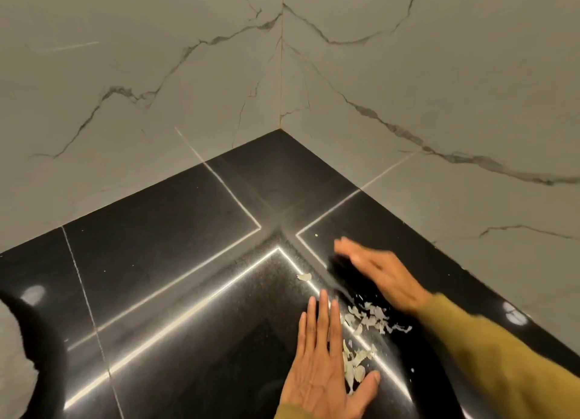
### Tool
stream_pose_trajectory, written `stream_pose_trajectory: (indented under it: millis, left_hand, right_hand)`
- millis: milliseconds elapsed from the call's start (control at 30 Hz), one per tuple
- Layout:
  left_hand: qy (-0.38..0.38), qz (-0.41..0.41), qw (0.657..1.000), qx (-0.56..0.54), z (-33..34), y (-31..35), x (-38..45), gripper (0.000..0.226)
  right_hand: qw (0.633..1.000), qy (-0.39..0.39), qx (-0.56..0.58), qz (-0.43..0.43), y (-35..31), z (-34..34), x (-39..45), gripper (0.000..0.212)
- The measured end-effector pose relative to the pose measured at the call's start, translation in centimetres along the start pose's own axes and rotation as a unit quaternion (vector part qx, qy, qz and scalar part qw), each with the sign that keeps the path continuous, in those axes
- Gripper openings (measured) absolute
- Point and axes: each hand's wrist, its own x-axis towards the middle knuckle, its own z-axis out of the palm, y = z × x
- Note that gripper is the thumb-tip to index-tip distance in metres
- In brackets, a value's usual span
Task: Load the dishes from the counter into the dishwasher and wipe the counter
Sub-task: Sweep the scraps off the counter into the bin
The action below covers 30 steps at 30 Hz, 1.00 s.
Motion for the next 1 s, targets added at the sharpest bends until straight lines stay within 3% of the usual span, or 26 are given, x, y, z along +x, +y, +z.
stream_pose_trajectory:
  millis: [67, 200, 267, 333, 467, 567, 667, 767, 833, 1000]
  left_hand:
    - [0.010, 0.002, 1.000, 0.004, 0.1, 0.0, -0.2, 0.112]
    - [-0.010, -0.030, 0.999, -0.020, -0.4, 0.0, 0.0, 0.106]
    - [0.006, -0.090, 0.991, -0.100, -1.2, -0.1, -0.1, 0.104]
    - [0.048, -0.143, 0.962, -0.229, -2.0, -0.5, 0.0, 0.100]
    - [0.059, -0.131, 0.933, -0.331, -3.2, -3.5, 2.5, 0.096]
    - [0.007, -0.057, 0.964, -0.261, -3.5, -6.5, 7.7, 0.093]
    - [-0.081, 0.009, 0.985, -0.152, -2.6, -8.2, 12.1, 0.086]
    - [-0.121, 0.071, 0.990, -0.002, -1.1, -7.8, 12.8, 0.076]
    - [-0.132, 0.089, 0.987, -0.018, -1.1, -7.3, 11.9, 0.071]
    - [-0.155, 0.156, 0.975, -0.038, -2.0, -5.4, 7.1, 0.063]
  right_hand:
    - [0.998, 0.030, -0.052, -0.011, 0.3, 0.3, 4.6, 0.052]
    - [0.976, -0.004, -0.213, -0.041, 1.1, 3.1, 9.0, 0.050]
    - [0.962, -0.048, -0.256, -0.085, 1.3, 3.9, 6.4, 0.050]
    - [0.960, -0.082, -0.244, -0.106, 1.2, 3.8, 1.9, 0.051]
    - [0.971, -0.120, -0.191, -0.076, 0.1, 4.1, -8.4, 0.047]
    - [0.992, 0.015, -0.121, 0.018, 1.1, 2.0, -11.9, 0.048]
    - [0.977, 0.166, -0.087, 0.102, 3.9, -0.8, -9.7, 0.058]
    - [0.947, 0.154, -0.236, 0.151, 6.3, -0.3, -6.6, 0.068]
    - [0.942, 0.129, -0.283, 0.126, 5.7, 1.9, -5.9, 0.064]
    - [0.961, 0.090, -0.257, 0.038, 2.5, 7.2, -8.0, 0.056]
